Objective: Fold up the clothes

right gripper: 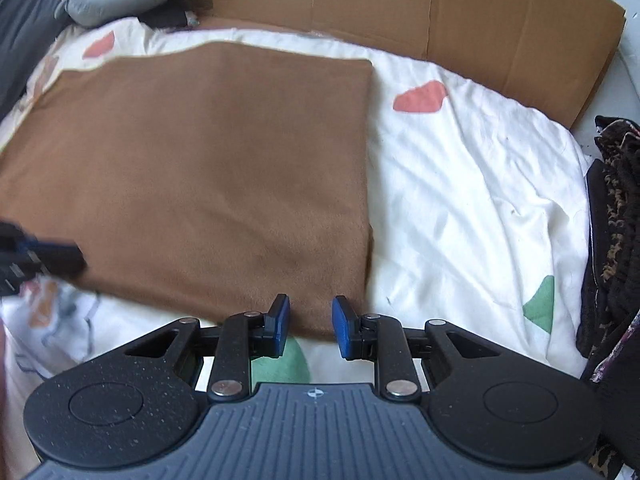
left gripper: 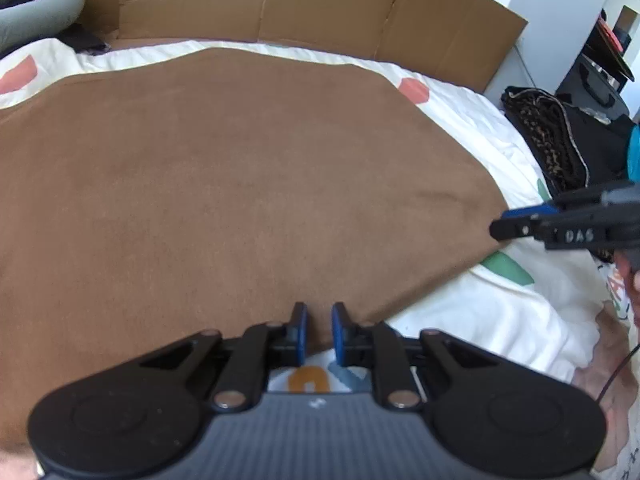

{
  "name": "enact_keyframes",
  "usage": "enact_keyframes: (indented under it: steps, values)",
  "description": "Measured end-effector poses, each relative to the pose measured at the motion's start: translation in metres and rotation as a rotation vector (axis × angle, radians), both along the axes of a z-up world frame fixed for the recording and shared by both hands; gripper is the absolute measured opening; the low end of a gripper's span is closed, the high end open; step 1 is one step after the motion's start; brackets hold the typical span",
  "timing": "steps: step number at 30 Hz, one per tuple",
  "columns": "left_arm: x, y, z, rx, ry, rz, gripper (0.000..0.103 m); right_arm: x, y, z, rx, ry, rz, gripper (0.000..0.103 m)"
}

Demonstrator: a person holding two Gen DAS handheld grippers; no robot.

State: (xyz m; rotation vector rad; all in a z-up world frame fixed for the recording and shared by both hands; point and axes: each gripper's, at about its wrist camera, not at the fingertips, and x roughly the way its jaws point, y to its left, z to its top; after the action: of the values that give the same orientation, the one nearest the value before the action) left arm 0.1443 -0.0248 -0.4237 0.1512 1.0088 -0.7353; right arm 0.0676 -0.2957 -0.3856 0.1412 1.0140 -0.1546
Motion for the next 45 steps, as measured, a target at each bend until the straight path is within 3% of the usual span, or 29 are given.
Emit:
enact_keyframes:
  steps: [10,21,33,45]
  values:
    - [-0.004,0.006,0.011,-0.030,0.001,0.037,0.015,0.026,0.053,0.014,0.097,-0.034,0.143,0.029]
    - [-0.004,0.014,0.007,0.014,-0.026,0.061,0.018,0.049,0.106,-0.005,0.045,0.049,0.367,0.030]
    - [0.006,0.077,0.012,0.093,-0.033,0.224,0.018,0.035,0.065,-0.003,0.036,0.082,0.260,0.029]
    - [0.009,0.153,0.005,0.085,-0.018,0.456,0.018,0.021,0.022,-0.007,0.020,0.102,0.090,0.029]
